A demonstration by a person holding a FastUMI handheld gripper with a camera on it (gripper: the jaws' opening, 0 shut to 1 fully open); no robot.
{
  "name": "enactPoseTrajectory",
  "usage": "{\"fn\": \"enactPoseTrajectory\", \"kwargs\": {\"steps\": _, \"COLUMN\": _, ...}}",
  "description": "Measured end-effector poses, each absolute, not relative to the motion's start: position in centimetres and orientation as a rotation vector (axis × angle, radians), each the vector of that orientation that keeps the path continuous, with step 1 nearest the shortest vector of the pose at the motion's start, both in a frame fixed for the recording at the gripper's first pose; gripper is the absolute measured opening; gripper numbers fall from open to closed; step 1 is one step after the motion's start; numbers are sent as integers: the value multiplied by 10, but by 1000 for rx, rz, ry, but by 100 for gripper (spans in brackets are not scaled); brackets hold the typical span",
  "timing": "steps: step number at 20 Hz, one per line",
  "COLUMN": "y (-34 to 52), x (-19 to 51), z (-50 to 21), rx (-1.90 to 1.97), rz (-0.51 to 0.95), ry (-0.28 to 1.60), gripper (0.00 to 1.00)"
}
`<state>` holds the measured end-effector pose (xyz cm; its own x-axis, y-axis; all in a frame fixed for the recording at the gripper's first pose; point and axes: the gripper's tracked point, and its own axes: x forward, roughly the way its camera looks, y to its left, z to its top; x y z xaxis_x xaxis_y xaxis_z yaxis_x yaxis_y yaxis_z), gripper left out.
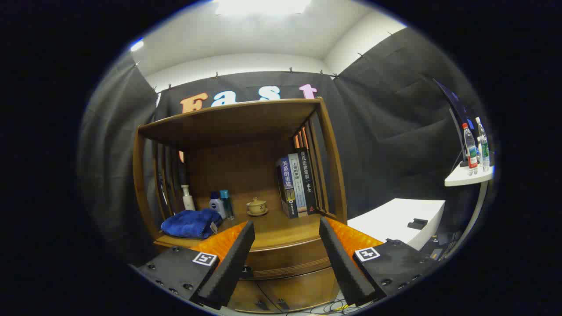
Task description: Pull open the drawer, take out the items inside it, and place them on the countertop above the cabinet.
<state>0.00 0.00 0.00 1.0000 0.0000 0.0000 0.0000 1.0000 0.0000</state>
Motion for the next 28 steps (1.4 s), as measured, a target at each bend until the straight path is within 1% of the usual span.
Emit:
{"fn": "enactPoseTrajectory", "kwargs": {"steps": 3, "y": -2, "x": -1, "z": 7, "rx": -11, "rz": -4, "ry": -14, "gripper": 98}}
{"fn": "enactPoseTrajectory", "kwargs": {"steps": 8, "y": -6, "x": 3, "z": -5, "rx": -29, "rz": -12, "ry": 33, "gripper": 98}}
{"fn": "enactPoseTrajectory", "kwargs": {"steps": 14, "y": 5, "x": 0, "z": -10, "rx": -27, "rz": 23, "ry": 45, "gripper": 98}}
{"fn": "enactPoseTrajectory", "kwargs": {"steps": 19, "y": -1, "x": -1, "z": -10, "rx": -36, "rz": 12, "ry": 37, "gripper": 98}}
{"fn": "enactPoseTrajectory", "kwargs": {"steps": 28, "y": 33, "x": 6, "z": -38, "rx": -45, "rz": 77, "ry": 64, "gripper": 98}}
